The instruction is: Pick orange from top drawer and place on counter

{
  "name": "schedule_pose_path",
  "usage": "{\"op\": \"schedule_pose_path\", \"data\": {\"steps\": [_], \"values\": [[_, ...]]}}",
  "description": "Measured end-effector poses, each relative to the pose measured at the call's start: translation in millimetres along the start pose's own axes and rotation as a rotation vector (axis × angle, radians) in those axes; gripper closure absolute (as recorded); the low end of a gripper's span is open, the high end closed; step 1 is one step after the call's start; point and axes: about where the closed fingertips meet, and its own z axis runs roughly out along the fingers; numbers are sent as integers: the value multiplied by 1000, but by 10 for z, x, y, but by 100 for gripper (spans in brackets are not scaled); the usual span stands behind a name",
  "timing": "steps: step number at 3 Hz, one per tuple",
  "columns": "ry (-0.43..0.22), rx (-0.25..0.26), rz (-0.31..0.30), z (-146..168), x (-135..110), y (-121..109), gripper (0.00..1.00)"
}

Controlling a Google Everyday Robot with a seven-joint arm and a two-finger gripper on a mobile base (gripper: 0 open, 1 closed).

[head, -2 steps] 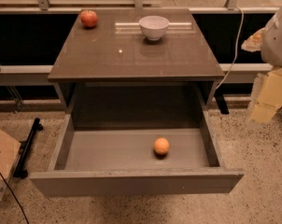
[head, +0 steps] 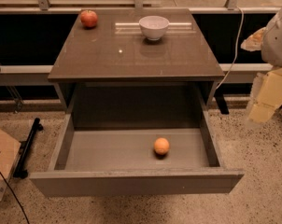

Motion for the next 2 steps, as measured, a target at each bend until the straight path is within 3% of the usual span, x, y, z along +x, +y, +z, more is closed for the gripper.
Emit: {"op": "schedule_pose_path", "data": {"steps": [2], "values": [[-178,16,-41,491,-256,-48,0]]}}
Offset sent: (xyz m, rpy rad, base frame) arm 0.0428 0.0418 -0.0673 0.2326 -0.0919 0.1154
